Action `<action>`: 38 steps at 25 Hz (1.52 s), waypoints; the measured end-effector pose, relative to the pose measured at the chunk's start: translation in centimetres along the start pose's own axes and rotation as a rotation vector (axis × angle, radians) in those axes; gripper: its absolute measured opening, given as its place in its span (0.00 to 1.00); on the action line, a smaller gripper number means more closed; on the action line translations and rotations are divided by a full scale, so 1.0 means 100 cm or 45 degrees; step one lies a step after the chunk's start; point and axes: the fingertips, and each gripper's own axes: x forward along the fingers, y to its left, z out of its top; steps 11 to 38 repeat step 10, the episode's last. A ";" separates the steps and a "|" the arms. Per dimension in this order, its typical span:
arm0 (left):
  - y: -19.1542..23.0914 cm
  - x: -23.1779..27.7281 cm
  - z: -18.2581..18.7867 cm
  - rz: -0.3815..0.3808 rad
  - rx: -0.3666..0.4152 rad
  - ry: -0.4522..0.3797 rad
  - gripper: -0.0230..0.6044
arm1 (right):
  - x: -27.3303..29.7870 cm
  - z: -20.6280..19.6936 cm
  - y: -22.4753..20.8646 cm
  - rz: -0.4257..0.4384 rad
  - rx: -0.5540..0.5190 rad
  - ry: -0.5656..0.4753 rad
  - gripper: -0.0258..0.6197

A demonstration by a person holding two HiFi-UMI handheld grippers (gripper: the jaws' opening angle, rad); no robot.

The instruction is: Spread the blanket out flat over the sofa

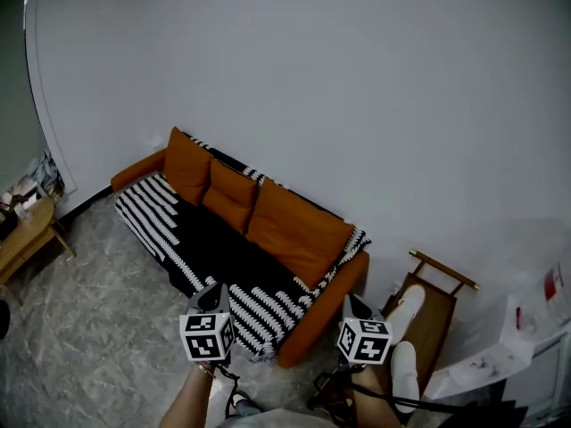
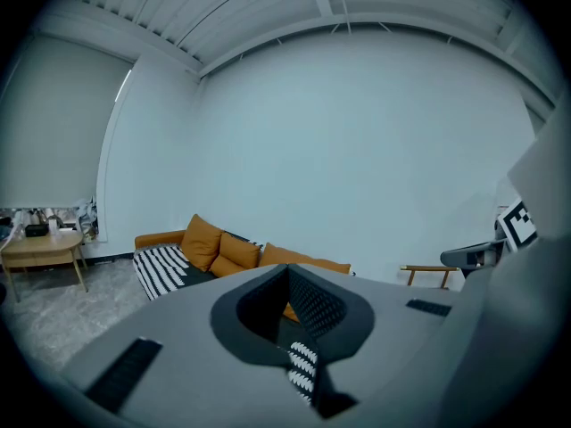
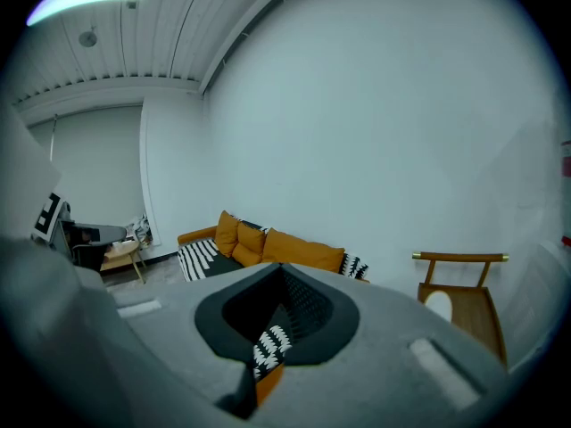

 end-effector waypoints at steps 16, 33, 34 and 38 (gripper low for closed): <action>0.003 -0.012 -0.004 0.008 0.002 0.009 0.04 | -0.009 0.002 0.007 0.001 -0.042 -0.006 0.05; 0.003 -0.012 -0.004 0.008 0.002 0.009 0.04 | -0.009 0.002 0.007 0.001 -0.042 -0.006 0.05; 0.003 -0.012 -0.004 0.008 0.002 0.009 0.04 | -0.009 0.002 0.007 0.001 -0.042 -0.006 0.05; 0.003 -0.012 -0.004 0.008 0.002 0.009 0.04 | -0.009 0.002 0.007 0.001 -0.042 -0.006 0.05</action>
